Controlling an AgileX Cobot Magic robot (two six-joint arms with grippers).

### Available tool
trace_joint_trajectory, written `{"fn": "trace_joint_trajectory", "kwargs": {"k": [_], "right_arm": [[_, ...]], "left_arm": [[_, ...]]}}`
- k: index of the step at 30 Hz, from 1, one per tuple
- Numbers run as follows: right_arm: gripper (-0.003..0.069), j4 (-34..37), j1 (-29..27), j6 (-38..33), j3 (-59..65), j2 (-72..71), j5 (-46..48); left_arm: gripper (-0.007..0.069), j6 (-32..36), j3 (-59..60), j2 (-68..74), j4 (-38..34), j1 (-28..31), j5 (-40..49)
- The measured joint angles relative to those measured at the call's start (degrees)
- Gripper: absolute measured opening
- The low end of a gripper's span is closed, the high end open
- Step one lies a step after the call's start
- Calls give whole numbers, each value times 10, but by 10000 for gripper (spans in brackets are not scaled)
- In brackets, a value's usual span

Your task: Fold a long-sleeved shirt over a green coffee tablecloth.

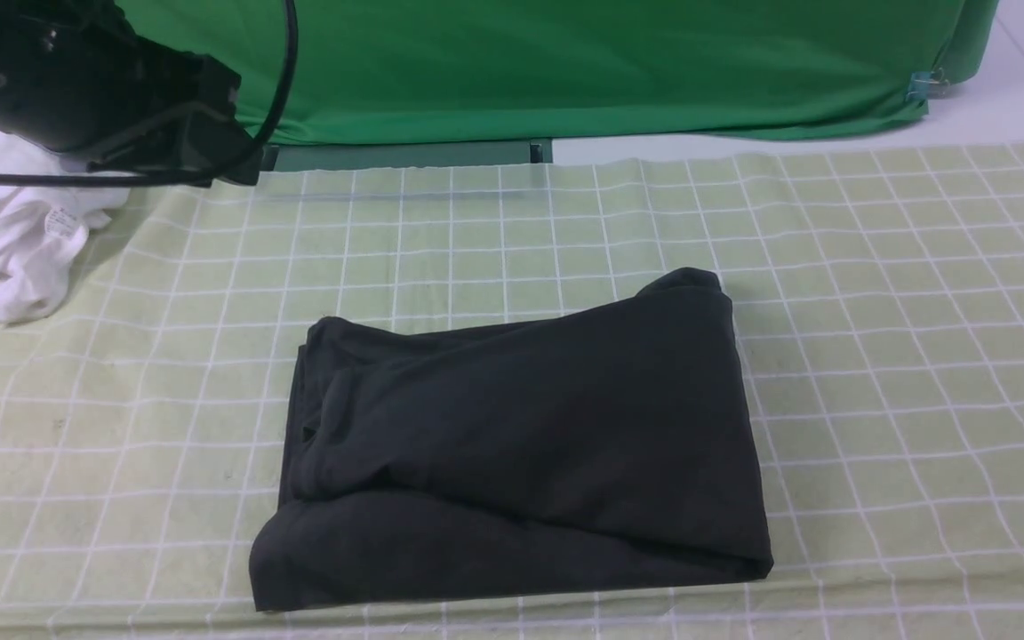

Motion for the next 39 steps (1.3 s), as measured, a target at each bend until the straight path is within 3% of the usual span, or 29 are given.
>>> {"fn": "trace_joint_trajectory", "kwargs": {"k": [24,28,35,39], "right_arm": [[88,0,0,0,7,-2,1],[94,0,-4,0,53,-23,-2],[112,0,-86,0,157,-76,6],[118,0,-151,0,206,-108,62]], "left_arm": [[262,-7,0,0,4,0,-21],[262,-22,0,0,5,0,-22],[262,-23,0,0,14,0,-21],[262,-24,0,0,25,0,-16]]}}
